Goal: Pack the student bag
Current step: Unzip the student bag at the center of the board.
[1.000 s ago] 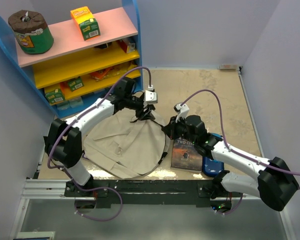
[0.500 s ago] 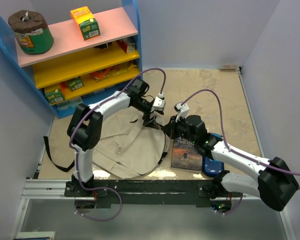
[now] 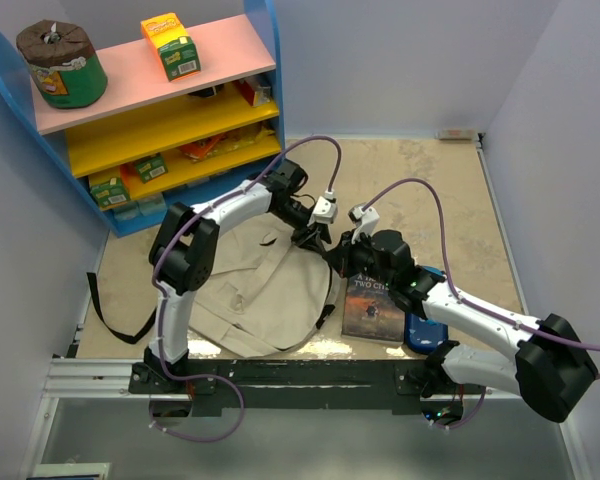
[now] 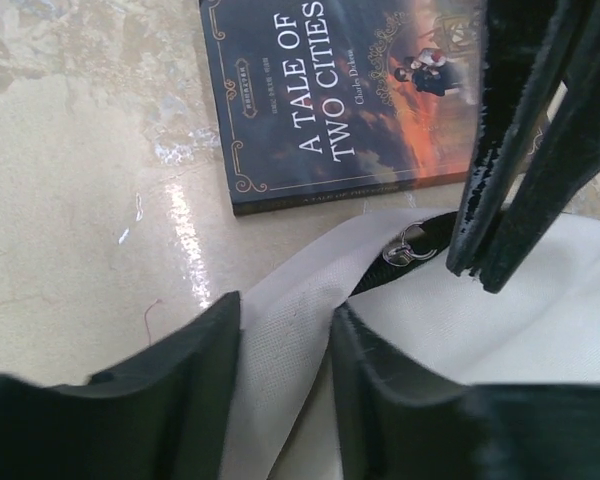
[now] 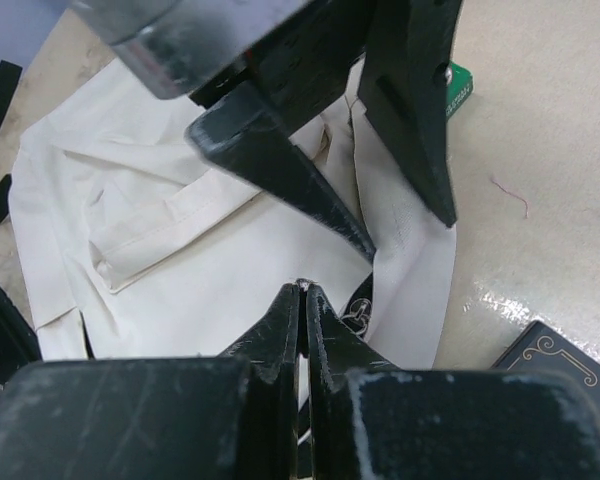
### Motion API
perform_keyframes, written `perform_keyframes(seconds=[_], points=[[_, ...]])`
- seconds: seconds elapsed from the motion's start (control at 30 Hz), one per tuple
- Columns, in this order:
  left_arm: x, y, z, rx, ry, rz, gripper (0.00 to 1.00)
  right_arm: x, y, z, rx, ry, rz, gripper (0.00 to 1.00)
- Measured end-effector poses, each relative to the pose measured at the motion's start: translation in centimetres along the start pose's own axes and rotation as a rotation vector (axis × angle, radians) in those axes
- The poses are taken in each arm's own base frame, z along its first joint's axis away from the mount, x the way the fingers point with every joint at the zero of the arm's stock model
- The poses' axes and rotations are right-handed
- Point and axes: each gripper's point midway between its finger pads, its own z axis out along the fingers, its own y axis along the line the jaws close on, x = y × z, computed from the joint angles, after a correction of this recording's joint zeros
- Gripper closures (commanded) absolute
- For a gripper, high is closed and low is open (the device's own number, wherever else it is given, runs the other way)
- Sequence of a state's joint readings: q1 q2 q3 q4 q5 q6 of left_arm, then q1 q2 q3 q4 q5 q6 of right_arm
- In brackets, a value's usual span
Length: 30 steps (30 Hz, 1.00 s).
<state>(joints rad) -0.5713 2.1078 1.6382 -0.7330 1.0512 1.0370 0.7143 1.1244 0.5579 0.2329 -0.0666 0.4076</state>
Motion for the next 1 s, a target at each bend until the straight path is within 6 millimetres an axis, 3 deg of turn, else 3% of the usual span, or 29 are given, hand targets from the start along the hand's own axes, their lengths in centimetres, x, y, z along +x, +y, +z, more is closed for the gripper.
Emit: perform_keyframes(seconds=[0.03,0.13,0.53,0.73,1.0], points=[[0.2,0.1,-0.1,-0.004,0.007,-0.004,0.86,0.0,0.0,0.0,0.002,0.000,0.000,1.00],[0.5,0.4,-0.2,-0.024,0.026,-0.030,1.00,-0.2,-0.2,-0.1,0.014,-0.010,-0.001,1.00],[0.4,3.3,-1.5,-0.147,0.023,-0.123,1.00,-0.8,-0.7,-1.1,0.046,-0.036,-0.004,1.00],[1.0,5.9,-2.6,-0.281,0.057,-0.192,1.00,0.3,-0.8,-1.4,0.042,-0.019,0.014,1.00],[-0.7,10.1,-5.0,-0.474,0.070,-0.289,1.00,1.2,1.9,-2.4,-0.028,-0.008,0.021,1.00]])
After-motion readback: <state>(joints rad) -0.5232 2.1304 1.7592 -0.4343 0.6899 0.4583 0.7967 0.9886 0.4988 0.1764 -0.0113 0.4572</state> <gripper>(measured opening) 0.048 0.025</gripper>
